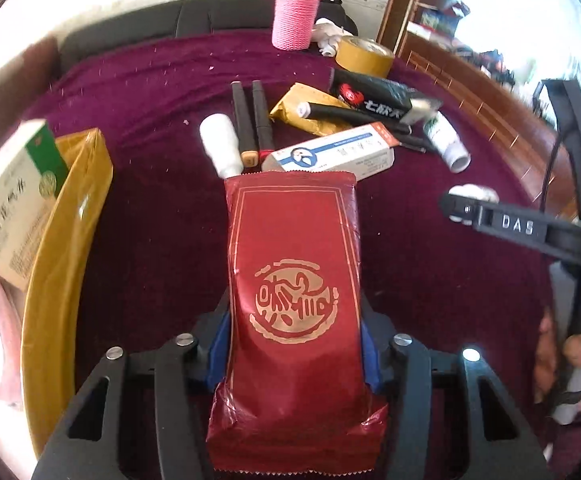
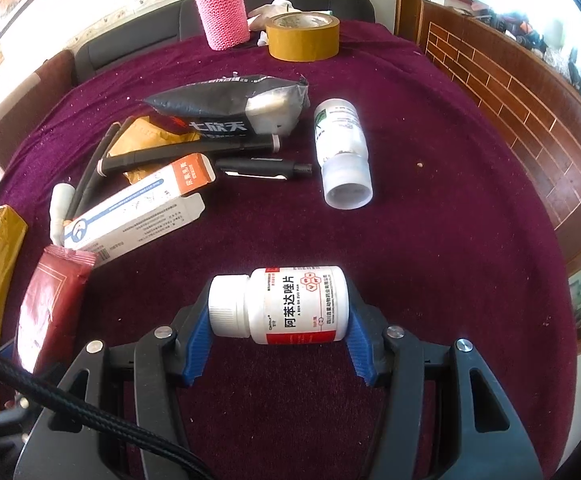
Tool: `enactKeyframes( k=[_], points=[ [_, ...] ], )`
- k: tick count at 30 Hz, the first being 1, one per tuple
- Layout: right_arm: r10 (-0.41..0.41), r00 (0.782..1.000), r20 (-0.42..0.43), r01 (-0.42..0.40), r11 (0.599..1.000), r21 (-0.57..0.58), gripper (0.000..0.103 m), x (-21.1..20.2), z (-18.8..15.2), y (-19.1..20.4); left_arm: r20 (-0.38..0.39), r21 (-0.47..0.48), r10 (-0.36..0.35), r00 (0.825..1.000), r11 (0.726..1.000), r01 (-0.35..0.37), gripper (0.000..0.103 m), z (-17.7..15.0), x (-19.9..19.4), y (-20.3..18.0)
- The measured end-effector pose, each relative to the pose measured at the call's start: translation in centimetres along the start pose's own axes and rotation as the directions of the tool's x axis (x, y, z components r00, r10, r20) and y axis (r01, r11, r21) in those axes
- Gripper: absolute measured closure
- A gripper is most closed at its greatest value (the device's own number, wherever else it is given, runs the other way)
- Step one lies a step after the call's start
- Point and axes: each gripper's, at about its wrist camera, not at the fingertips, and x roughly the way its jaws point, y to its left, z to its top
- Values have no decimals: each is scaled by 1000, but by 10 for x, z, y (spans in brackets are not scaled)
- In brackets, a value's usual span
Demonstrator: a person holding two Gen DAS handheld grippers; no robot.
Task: Organize objects
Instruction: 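Carry the red packet and white pill bottle into the tray and open both tools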
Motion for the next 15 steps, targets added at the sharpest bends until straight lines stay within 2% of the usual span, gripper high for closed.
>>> enactKeyframes(
  k=[7, 12, 15],
  points=[
    [68, 998, -1, -68, 997, 35, 48, -12, -4, -5, 6, -71, -87, 996, 994, 87, 60, -3, -19, 16],
    [125, 992, 28, -125, 992, 30, 48, -33, -5, 2, 75, -108, -138, 988, 983, 146, 60, -6, -57, 33],
    [183, 982, 37, -183, 983, 10, 47, -49, -5, 16, 126, -137, -135, 983, 979, 152, 60, -8, -85, 55]
  ],
)
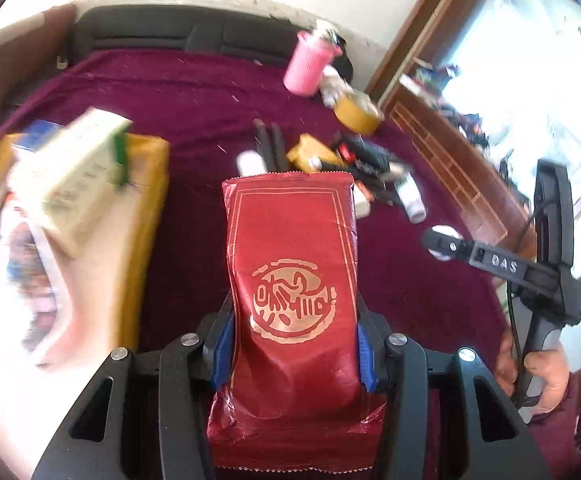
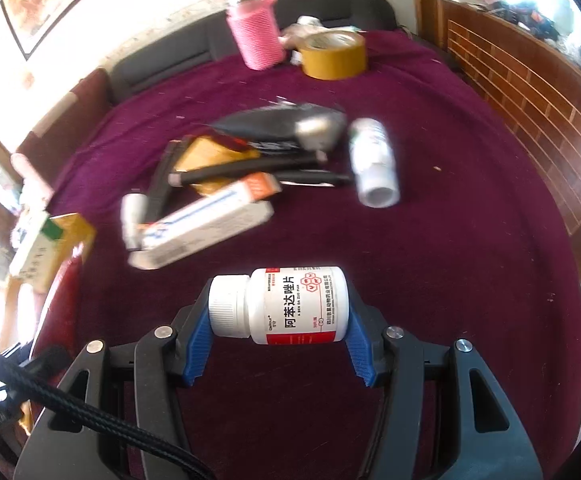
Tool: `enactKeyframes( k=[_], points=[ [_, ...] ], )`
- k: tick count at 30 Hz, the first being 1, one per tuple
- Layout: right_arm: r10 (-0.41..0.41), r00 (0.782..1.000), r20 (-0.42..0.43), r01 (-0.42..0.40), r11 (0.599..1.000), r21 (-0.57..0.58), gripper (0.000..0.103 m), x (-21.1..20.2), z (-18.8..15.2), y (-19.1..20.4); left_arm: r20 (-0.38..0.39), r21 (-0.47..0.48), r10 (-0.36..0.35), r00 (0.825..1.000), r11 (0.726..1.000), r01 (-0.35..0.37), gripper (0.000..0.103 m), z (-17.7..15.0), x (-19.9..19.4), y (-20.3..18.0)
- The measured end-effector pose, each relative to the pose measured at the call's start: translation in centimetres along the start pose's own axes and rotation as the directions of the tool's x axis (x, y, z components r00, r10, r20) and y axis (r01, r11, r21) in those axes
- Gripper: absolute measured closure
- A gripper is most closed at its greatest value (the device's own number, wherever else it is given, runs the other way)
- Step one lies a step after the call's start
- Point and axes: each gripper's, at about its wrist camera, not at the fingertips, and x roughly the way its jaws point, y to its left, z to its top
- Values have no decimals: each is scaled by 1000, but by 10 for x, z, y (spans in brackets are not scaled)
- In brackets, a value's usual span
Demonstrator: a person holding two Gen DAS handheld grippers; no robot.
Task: Organize objects
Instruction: 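Carry the red packet and white pill bottle into the tray and open both tools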
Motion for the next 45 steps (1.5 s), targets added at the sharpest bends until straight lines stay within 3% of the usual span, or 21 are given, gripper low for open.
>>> enactKeyframes(
  k=[4, 9, 17, 23, 31, 32, 36, 38, 39, 42, 45],
  points=[
    [96, 995, 20, -95, 995, -43, 47, -22, -6, 34, 76, -63, 43, 996, 997, -38, 60, 3, -49, 38],
    [192, 981, 30, -185, 969, -166, 47, -37, -17, 95, 160, -140, 171, 972, 979, -149, 59, -6, -102, 98],
    [299, 952, -70, -304, 888, -346, 47, -22, -36, 201, 90, -234, 376, 922, 908, -348, 59, -12, -107, 191],
    [298, 940, -164, -340, 844, -414, 47, 9, -53, 252, 36, -193, 428, 903, 890, -414, 59, 7, -87, 223],
    [257, 941, -222, -334, 822, -461, 47, 37, -64, 290, 22, -79, 441, 897, 896, -438, 59, 38, -57, 224],
    [252, 941, -224, -330, 821, -466, 47, 38, -64, 291, 22, -67, 438, 899, 898, -436, 59, 40, -56, 224],
    [221, 949, -225, -305, 828, -471, 47, 45, -63, 290, 16, -40, 365, 931, 931, -364, 59, 36, -57, 217],
    [217, 949, -228, -302, 831, -467, 47, 46, -62, 288, 2, -19, 393, 919, 919, -393, 59, 34, -52, 213],
    [215, 949, -231, -302, 831, -468, 47, 46, -62, 288, -16, -28, 408, 913, 913, -408, 59, 35, -49, 217],
    [210, 948, -239, -302, 828, -473, 47, 47, -63, 290, -39, -66, 381, 924, 921, -383, 59, 39, -44, 225],
    [219, 944, -245, -314, 823, -474, 47, 48, -65, 291, -58, -84, 382, 922, 919, -386, 56, 40, -37, 225]
  ],
)
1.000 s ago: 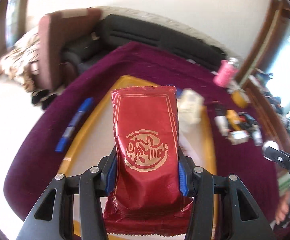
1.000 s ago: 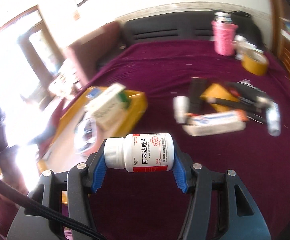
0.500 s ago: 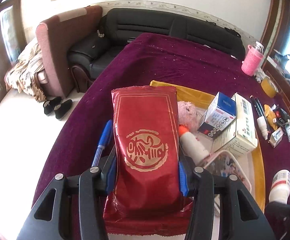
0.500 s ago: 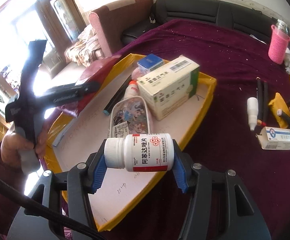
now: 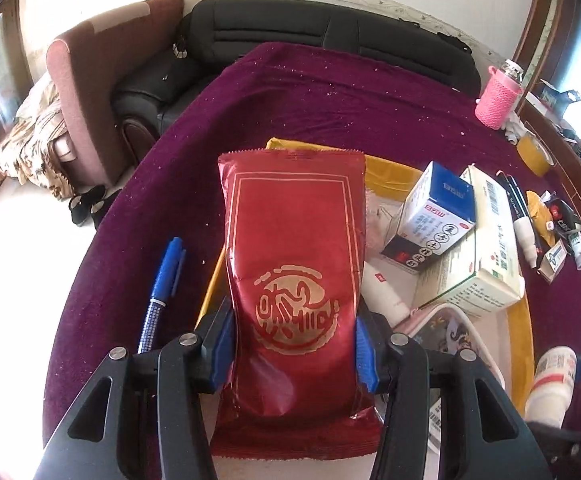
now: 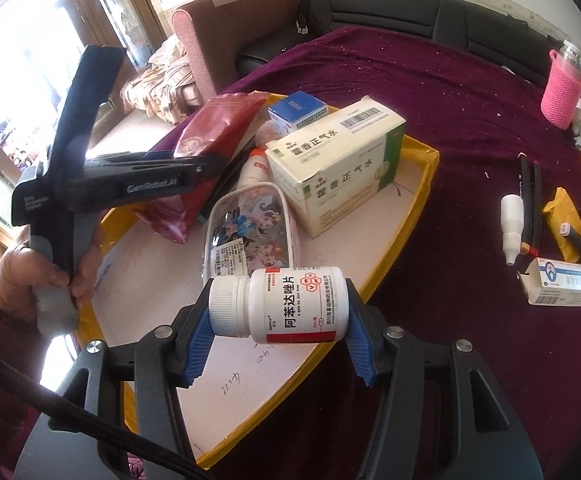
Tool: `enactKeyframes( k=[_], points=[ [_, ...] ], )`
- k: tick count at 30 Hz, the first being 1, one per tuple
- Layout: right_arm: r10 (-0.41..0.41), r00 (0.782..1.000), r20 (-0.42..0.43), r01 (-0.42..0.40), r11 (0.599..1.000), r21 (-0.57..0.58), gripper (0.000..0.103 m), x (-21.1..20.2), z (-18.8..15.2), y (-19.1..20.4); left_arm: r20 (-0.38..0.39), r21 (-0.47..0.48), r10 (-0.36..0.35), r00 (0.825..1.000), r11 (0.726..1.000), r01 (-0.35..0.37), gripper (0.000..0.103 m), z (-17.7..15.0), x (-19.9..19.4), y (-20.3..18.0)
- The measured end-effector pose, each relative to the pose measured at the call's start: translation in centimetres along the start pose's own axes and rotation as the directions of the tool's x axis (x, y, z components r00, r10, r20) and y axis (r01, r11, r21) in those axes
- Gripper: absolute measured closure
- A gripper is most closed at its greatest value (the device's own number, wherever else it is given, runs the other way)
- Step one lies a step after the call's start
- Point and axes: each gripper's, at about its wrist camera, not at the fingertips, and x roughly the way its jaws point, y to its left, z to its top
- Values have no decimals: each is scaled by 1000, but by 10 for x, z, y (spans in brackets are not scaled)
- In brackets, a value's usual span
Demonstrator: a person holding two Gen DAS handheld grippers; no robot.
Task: Organize objects
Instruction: 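Carry the red packet and white pill bottle into the tray and open both tools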
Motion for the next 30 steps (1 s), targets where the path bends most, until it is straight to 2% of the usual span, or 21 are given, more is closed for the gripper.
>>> enactKeyframes(
  k=[2, 7, 11, 13, 20, 26, 28, 30],
  points=[
    [6, 1000, -1, -6, 1000, -1, 47, 1, 0, 1, -23, -35, -27, 999, 999, 27, 53, 2, 7, 2],
    [9, 1000, -6, -9, 1000, -14, 47, 4, -1, 4, -15, -66, -63, 998, 996, 62, 48, 9, 11, 3],
    [-60, 998, 12, 61, 996, -64, 47, 3, 0, 8, -26, -92, -102, 994, 991, 100, 48, 7, 4, 8],
    [-125, 992, 31, 128, 985, -114, 47, 4, 5, 9, -6, -103, -113, 994, 988, 112, 48, 7, -6, 11],
    [-247, 969, 8, 241, 937, -251, 47, 29, 26, 0, 126, -135, -111, 986, 982, 128, 45, -7, -60, 25],
    [-284, 959, -7, 270, 918, -292, 46, 45, 39, -7, 187, -129, -72, 980, 987, 97, 44, -23, -84, 29],
    [-280, 960, -11, 266, 921, -284, 42, 46, 43, -11, 196, -128, -59, 979, 988, 85, 38, -26, -87, 30],
    [-254, 967, -17, 240, 931, -274, 32, 46, 44, -13, 200, -131, -48, 979, 989, 75, 38, -30, -88, 32]
  ],
)
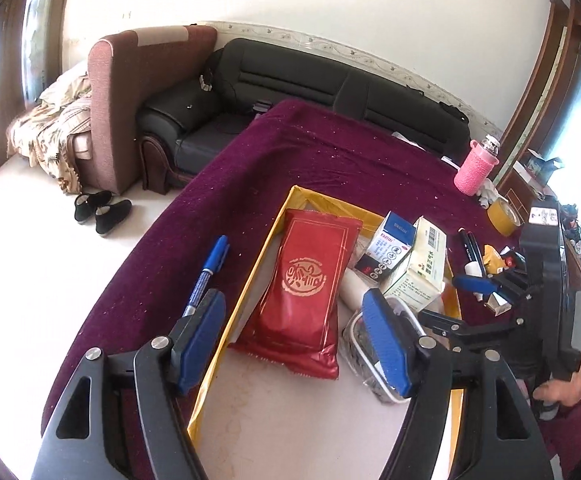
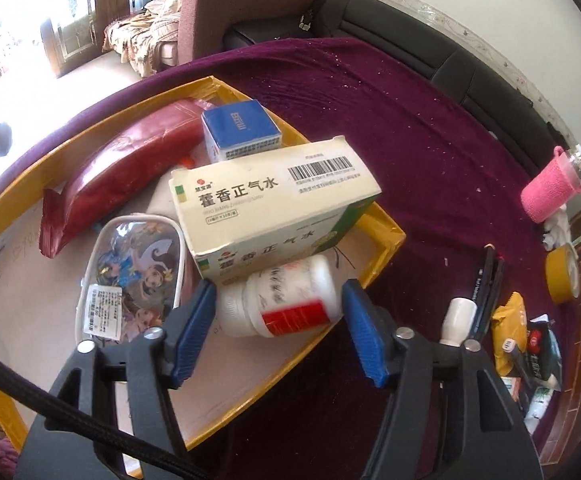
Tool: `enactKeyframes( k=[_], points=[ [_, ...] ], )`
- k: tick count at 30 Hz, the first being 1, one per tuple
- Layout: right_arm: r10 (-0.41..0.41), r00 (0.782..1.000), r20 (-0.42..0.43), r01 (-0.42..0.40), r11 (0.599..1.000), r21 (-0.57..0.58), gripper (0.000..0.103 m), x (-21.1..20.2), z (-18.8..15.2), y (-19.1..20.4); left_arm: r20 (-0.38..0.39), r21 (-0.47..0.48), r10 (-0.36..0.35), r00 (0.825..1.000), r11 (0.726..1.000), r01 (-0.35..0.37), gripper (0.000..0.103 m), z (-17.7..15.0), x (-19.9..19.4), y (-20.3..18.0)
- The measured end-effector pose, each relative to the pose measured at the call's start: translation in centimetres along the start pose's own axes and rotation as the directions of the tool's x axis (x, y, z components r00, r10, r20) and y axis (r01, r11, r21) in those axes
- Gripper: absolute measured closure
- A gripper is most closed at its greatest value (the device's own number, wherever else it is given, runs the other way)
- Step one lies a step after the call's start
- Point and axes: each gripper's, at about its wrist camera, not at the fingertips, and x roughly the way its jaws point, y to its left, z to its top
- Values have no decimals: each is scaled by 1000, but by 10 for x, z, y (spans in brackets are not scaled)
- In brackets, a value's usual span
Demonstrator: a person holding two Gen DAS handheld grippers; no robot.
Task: Organize objects
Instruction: 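Carry the red packet and white pill bottle into the tray and open both tools, then grasp the white-and-blue ointment tube with the left tool while the right grasps a white bottle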
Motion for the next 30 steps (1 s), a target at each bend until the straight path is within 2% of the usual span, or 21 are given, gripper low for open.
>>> enactKeyframes(
  k=[3, 6, 11, 14, 18, 21, 22, 24, 25, 27, 29, 30],
  points=[
    [22, 1000, 1, -22, 1000, 12, 32, -3, -1, -2, 7, 2, 2, 1000, 1000, -2, 38, -6, -5, -1],
    [8, 998, 64, -12, 998, 65, 32, -27, -4, -13, 33, 37, -8, 999, 999, 6, 38, -14, -14, -11],
    [-39, 990, 139, 1, 965, 263, 30, -69, -33, -67, 25, 105, -135, 991, 986, 132, 37, -25, -24, -40],
    [-90, 990, 112, 34, 902, 431, 30, -77, -67, -125, 14, 117, -188, 982, 976, 185, 37, -33, -23, -59],
    [-38, 998, 57, -11, 736, 677, 30, -57, -123, -214, -37, 133, -267, 963, 954, 269, 37, -46, -19, -90],
    [-92, 996, 2, 64, 712, 700, 30, -37, -135, -245, -75, 174, -274, 959, 943, 283, 38, -55, -19, -115],
    [-88, 996, 0, 63, 706, 705, 30, -30, -136, -252, -81, 188, -268, 960, 942, 279, 38, -57, -21, -121],
    [-37, 999, 26, 6, 679, 734, 30, -16, -137, -265, -83, 207, -262, 961, 939, 274, 38, -61, -25, -132],
    [-7, 999, 53, -36, 653, 757, 30, -9, -137, -272, -84, 212, -261, 962, 938, 273, 38, -61, -27, -136],
    [29, 994, 104, -99, 631, 769, 30, -2, -135, -277, -85, 221, -260, 962, 937, 272, 38, -63, -28, -143],
    [92, 987, 132, -160, 640, 752, 30, 3, -133, -273, -93, 224, -259, 961, 935, 274, 38, -64, -28, -149],
    [174, 974, 144, -224, 653, 724, 30, 7, -130, -265, -99, 227, -257, 961, 935, 273, 38, -64, -28, -152]
  ],
)
